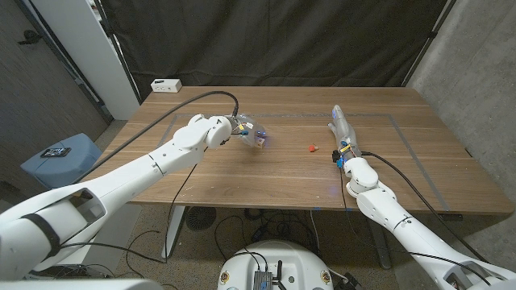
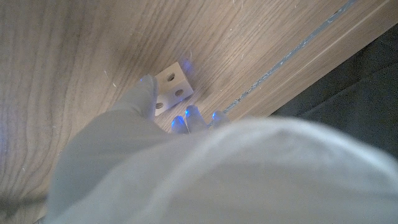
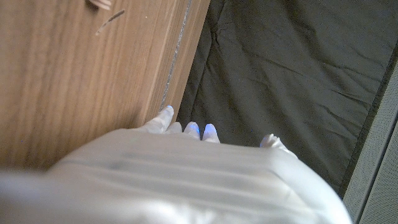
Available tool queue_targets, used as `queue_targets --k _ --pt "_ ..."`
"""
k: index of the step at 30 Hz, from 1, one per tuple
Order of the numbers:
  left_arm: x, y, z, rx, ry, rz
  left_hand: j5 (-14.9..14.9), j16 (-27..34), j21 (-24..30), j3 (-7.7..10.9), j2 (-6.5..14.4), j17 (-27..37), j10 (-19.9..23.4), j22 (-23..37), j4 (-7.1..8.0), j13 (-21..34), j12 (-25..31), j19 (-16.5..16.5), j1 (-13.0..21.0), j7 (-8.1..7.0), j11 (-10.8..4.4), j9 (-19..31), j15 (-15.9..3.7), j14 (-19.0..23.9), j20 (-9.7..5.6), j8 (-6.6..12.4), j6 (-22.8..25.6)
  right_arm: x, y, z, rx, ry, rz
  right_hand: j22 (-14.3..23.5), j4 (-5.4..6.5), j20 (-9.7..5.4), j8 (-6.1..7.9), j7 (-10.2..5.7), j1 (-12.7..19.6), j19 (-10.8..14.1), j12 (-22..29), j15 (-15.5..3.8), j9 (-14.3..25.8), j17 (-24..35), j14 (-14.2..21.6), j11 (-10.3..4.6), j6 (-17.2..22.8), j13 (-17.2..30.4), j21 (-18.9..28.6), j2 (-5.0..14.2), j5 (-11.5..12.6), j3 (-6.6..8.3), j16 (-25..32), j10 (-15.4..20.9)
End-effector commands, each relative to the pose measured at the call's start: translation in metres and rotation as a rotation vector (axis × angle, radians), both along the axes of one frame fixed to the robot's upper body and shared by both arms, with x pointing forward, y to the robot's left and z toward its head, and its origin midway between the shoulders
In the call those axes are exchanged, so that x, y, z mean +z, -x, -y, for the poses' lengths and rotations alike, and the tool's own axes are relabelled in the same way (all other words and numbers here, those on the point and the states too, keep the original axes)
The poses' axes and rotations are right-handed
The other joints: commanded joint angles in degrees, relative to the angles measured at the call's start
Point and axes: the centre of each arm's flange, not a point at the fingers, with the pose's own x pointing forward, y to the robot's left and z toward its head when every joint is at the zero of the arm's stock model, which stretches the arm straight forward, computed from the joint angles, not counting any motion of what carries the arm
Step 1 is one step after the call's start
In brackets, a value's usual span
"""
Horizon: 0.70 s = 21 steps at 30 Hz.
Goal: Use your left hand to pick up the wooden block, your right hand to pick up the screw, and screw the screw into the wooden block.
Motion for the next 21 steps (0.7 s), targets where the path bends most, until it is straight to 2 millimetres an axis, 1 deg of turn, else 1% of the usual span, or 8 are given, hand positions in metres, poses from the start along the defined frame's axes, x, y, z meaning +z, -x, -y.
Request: queue_targets --k 1,2,5,7,8,12,16,21 --pt "-0.004 -0.003 0.000 -0.013 -0.008 -0.005 0.4 0.0 0.5 0.58 0.1 0.1 0.6 0.1 -0.18 0.3 0.5 0.6 1.3 -0.20 -0.29 0.1 -0.05 0.8 0.07 0.00 0.2 -0.002 0.001 -0.001 -0.007 -0.006 -0.002 0.2 -0.24 -1.25 0.32 0.08 0.2 -0.3 0.1 -0.13 0.3 0.2 -0.3 -0.37 -0.3 0.2 0.3 0.09 0.4 0.04 0.3 -0.1" --pt "-0.006 -0.002 0.000 -0.017 -0.010 -0.002 0.4 -0.2 0.5 0.66 0.1 0.1 0.7 0.1 -0.26 0.4 0.6 1.1 2.3 -0.45 -0.40 0.1 -0.20 0.8 0.10 0.10 0.4 -0.003 0.001 -0.001 -0.007 -0.008 -0.001 0.2 -0.25 -1.25 0.31 0.10 0.2 -0.3 0.1 -0.11 0.3 0.2 -0.3 -0.33 -0.3 0.2 0.3 0.10 0.4 0.04 0.3 -0.1" --pt "-0.010 -0.001 0.000 -0.021 -0.010 0.010 0.3 -0.2 0.4 0.60 -0.1 0.1 1.0 0.1 -0.25 0.6 0.6 1.6 3.9 -0.49 -0.74 0.1 -0.46 1.1 0.18 0.28 0.8 -0.004 0.002 0.000 -0.009 -0.010 -0.002 0.2 -0.25 -1.24 0.34 0.10 0.2 -0.3 0.2 -0.05 0.3 0.2 -0.3 -0.31 -0.3 0.2 0.3 0.10 0.4 0.04 0.3 -0.1" --pt "-0.013 0.001 0.001 -0.030 -0.012 0.034 0.3 -0.2 0.4 0.49 -0.3 0.1 1.3 0.1 -0.21 0.7 0.7 1.9 4.4 -0.16 -0.28 0.2 -0.30 1.3 0.18 0.35 1.0 -0.005 0.002 0.000 -0.010 -0.012 -0.001 0.2 -0.26 -1.24 0.34 0.14 0.2 -0.3 0.2 -0.06 0.3 0.2 -0.3 -0.33 -0.3 0.2 0.3 0.10 0.4 0.03 0.3 0.0" --pt "-0.015 0.002 0.000 -0.031 -0.018 0.044 0.2 -0.1 0.5 0.38 -0.4 0.1 1.5 0.1 -0.15 0.8 0.8 2.2 4.8 -0.26 -0.33 0.2 -0.67 1.9 0.14 0.39 1.2 -0.005 0.003 0.000 -0.011 -0.012 -0.002 0.2 -0.26 -1.24 0.35 0.15 0.2 -0.3 0.2 -0.03 0.3 0.2 -0.3 -0.35 -0.2 0.2 0.3 0.10 0.4 0.02 0.3 0.0" --pt "-0.021 0.003 0.000 -0.033 -0.018 0.052 0.2 0.1 0.5 0.11 -0.6 0.2 2.0 0.1 -0.01 0.9 1.1 2.9 5.5 -0.28 -0.50 0.2 -1.07 2.7 0.10 0.50 1.6 -0.006 0.004 0.000 -0.014 -0.015 -0.002 0.2 -0.27 -1.24 0.36 0.22 0.1 -0.3 0.2 -0.10 0.3 0.2 -0.3 -0.30 -0.2 0.2 0.3 0.11 0.4 0.02 0.3 0.0" --pt "-0.025 0.004 0.000 -0.041 -0.017 0.086 0.2 0.2 0.7 -0.24 -0.9 0.2 2.8 0.0 0.08 1.1 1.4 3.9 6.2 -0.51 -1.08 0.2 -1.53 3.6 -0.10 0.93 2.9 -0.007 0.004 0.000 -0.015 -0.015 -0.001 0.2 -0.28 -1.24 0.37 0.22 0.1 -0.3 0.2 -0.11 0.3 0.2 -0.2 -0.36 -0.2 0.2 0.3 0.12 0.4 0.01 0.3 0.0" --pt "-0.030 0.004 0.000 -0.042 -0.012 0.109 0.3 0.4 0.8 -0.47 -0.9 0.2 3.3 0.0 0.13 1.3 1.6 4.8 7.0 -0.53 -1.24 0.3 -1.85 4.5 -0.07 0.96 3.3 -0.007 0.004 0.000 -0.016 -0.016 0.001 0.2 -0.30 -1.23 0.37 0.24 0.1 -0.3 0.2 -0.14 0.3 0.2 -0.2 -0.23 -0.2 0.2 0.3 0.14 0.4 0.01 0.3 0.0"
